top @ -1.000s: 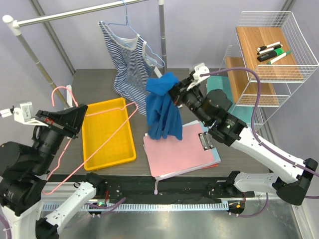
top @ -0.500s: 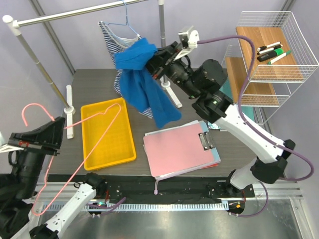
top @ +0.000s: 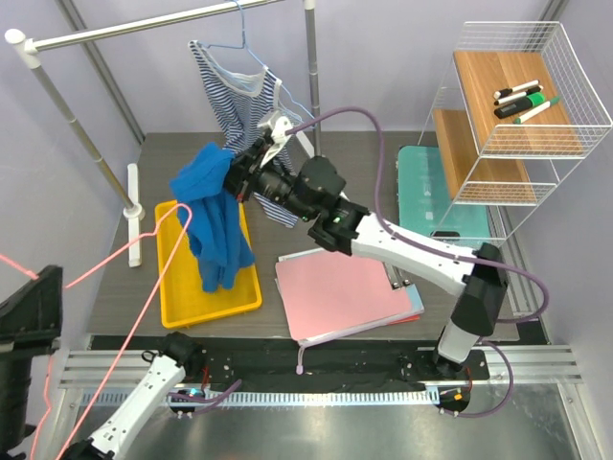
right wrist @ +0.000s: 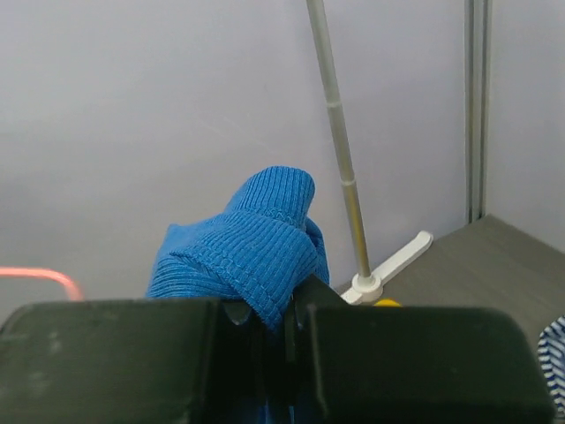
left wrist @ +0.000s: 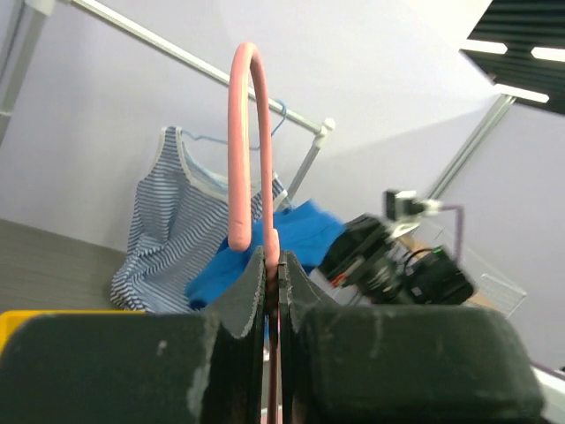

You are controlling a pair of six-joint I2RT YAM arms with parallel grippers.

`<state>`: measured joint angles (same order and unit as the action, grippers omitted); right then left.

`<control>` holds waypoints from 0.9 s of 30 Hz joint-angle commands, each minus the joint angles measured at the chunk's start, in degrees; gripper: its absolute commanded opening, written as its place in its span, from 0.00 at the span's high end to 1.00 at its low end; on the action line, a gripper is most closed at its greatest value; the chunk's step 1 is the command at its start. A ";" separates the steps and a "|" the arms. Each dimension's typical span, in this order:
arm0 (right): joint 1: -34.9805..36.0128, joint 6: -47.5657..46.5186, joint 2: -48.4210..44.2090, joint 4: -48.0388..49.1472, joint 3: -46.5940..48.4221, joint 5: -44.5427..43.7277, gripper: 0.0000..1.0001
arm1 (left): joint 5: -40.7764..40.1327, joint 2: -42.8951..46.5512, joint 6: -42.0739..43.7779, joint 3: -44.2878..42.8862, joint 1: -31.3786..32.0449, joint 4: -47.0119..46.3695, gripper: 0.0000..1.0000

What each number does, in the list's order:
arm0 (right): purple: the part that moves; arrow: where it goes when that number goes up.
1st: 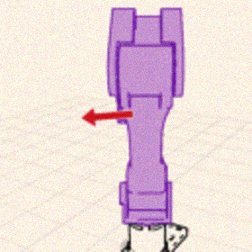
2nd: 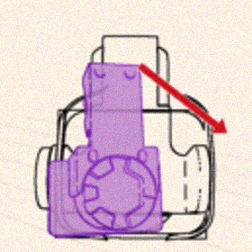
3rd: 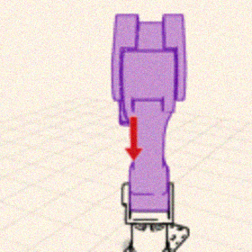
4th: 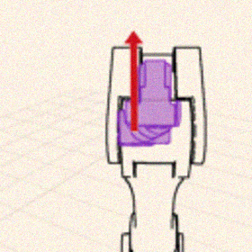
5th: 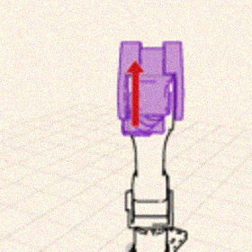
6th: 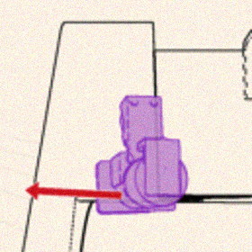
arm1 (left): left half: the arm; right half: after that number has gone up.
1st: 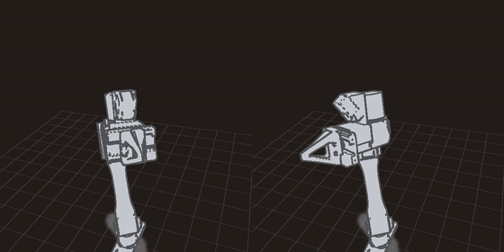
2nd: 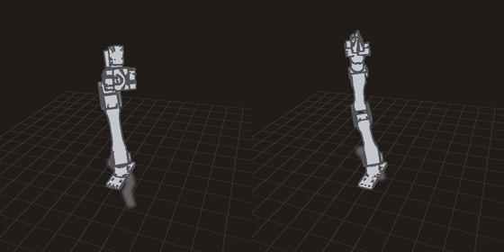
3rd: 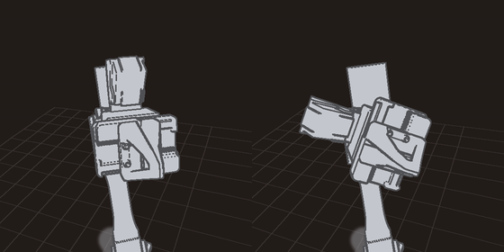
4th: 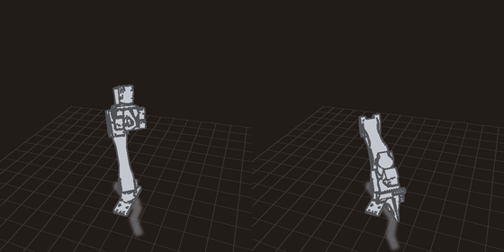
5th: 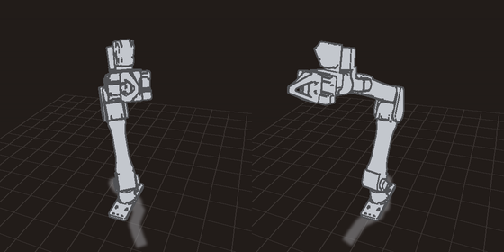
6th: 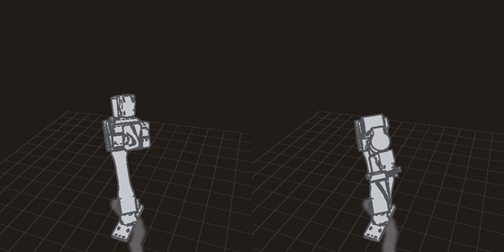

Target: Remove the tank top from the hanger

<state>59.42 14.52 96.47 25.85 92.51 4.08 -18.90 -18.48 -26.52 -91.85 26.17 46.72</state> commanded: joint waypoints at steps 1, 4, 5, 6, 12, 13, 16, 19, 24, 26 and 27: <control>0.96 4.99 4.60 8.96 -2.24 -1.70 0.99 | -0.10 1.60 -0.11 -1.40 -0.25 -1.10 1.00; 3.07 5.25 8.64 8.08 -4.35 -3.28 0.99 | 3.68 1.34 -1.16 0.79 -0.16 -2.50 1.00; 3.33 5.60 9.35 7.82 -5.23 -3.37 0.99 | 4.13 1.34 -1.68 1.93 -0.16 -2.77 1.00; 3.42 5.95 10.83 7.56 -5.58 -3.63 0.99 | 4.39 1.52 -1.86 2.46 -0.16 -3.30 1.00; 3.86 8.85 17.07 5.97 -6.81 -3.81 0.99 | 5.89 1.08 -1.25 3.79 -0.25 -4.88 1.00; 3.86 9.46 17.96 6.23 -6.90 -3.81 0.99 | 5.89 0.82 -1.08 3.79 -0.16 -4.80 1.00; 3.95 11.75 20.68 8.25 -5.07 -3.03 0.99 | 5.71 0.55 -0.63 4.58 0.28 -5.23 1.00; 4.39 13.24 23.67 7.38 -1.56 -2.15 0.99 | 5.71 0.55 -1.42 5.46 0.28 -5.50 1.00; 6.66 19.39 29.03 13.43 0.47 7.06 0.99 | 7.46 -2.43 -3.09 3.53 0.37 -2.44 1.00; 8.25 20.45 31.84 14.23 4.86 10.23 0.99 | 8.52 -3.31 -4.93 2.73 0.28 -1.63 1.00; 8.87 20.20 32.55 13.71 6.35 11.12 0.99 | 9.74 -3.75 -5.55 2.65 0.28 -1.37 1.00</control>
<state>64.49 30.81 126.48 32.45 91.61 7.25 -12.80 -18.46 -29.28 -87.85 26.28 44.82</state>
